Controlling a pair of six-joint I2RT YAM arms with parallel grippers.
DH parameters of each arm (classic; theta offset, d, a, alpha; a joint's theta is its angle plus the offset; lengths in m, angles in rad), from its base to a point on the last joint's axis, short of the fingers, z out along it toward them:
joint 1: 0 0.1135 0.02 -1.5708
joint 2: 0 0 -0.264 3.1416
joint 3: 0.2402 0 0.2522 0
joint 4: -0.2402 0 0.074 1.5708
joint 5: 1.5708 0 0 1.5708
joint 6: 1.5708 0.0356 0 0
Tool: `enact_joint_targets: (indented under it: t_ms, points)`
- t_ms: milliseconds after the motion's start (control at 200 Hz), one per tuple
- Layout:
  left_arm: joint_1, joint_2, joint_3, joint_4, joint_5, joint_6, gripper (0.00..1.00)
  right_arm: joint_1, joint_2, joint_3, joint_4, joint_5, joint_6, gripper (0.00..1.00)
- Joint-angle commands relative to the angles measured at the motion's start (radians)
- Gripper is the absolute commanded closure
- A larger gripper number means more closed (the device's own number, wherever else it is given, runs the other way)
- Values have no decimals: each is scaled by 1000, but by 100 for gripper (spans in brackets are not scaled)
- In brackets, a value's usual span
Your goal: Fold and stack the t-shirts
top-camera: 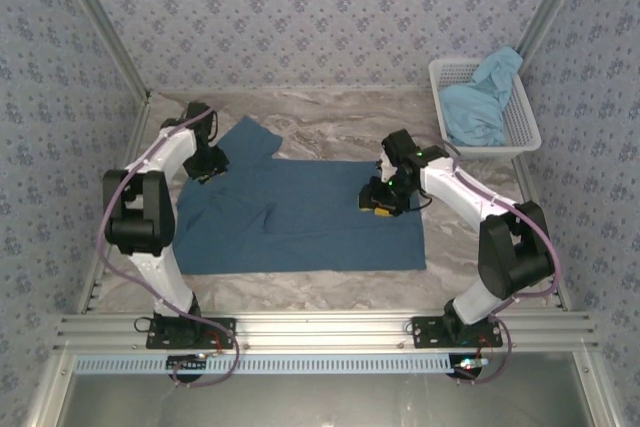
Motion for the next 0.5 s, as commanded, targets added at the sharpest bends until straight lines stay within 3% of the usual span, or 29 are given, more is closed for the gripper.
enact_joint_targets:
  t_ms: [0,495]
  points:
    - [8,47,11,-13,44,89,70,-5,20,35,25,-51,-11,54]
    - [-18,80,-27,34,52,131,71,-5,27,21,48,-74,12,54]
